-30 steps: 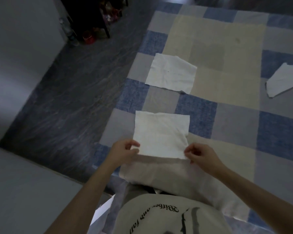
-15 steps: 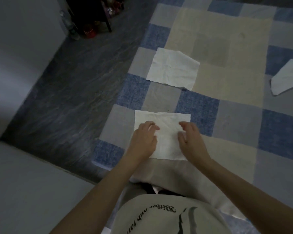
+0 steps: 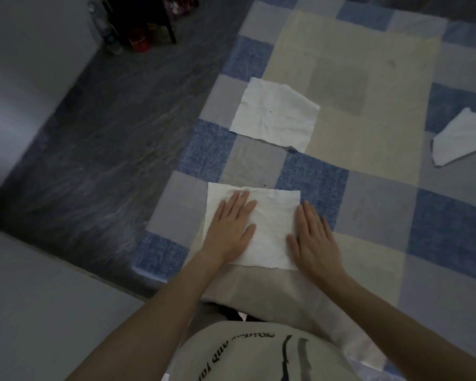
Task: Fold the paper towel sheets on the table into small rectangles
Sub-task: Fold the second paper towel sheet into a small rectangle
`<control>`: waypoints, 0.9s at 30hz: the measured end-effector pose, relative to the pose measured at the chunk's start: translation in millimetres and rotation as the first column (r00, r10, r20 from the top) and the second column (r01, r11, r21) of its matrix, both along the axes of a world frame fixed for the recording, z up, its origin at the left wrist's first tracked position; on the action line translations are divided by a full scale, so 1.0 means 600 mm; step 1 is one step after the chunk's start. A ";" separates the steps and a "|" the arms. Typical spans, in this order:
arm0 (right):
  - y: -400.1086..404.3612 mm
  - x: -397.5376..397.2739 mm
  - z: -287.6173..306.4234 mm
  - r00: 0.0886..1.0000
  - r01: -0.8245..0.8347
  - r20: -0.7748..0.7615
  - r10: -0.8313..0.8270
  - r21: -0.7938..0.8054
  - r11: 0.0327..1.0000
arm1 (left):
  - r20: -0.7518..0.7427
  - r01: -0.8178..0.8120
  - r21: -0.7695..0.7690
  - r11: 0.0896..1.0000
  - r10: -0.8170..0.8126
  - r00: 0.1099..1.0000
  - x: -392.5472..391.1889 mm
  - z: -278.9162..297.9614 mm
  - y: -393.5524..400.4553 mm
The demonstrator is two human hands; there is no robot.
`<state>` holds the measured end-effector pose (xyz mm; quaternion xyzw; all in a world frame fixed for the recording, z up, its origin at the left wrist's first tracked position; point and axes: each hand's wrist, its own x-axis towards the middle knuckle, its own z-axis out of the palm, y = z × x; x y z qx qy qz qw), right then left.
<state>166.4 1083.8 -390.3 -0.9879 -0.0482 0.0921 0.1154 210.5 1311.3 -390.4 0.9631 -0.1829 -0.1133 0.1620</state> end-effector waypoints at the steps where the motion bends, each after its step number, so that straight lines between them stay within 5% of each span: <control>1: 0.001 0.005 0.004 0.999 0.050 0.008 -0.050 0.008 0.999 | 0.020 -0.023 -0.003 1.000 0.023 1.000 -0.002 0.001 -0.008; 4: 0.027 0.031 0.022 0.995 0.082 0.040 -0.088 0.138 0.987 | 0.053 -0.082 0.003 0.997 0.081 0.995 0.001 0.000 -0.035; 8: 0.091 0.056 0.032 0.996 -0.071 0.063 0.056 0.282 0.957 | -0.027 -0.120 0.087 0.989 0.123 0.992 0.014 0.004 -0.054; 15: 0.082 0.048 -0.009 0.991 -0.133 -0.012 0.134 0.028 0.991 | 0.040 -0.086 0.136 0.987 0.081 0.996 0.019 -0.014 -0.036; 27: 0.019 0.061 0.017 0.999 0.052 0.006 -0.053 0.021 0.998 | 0.111 -0.236 0.078 0.969 0.227 0.968 0.061 0.013 0.019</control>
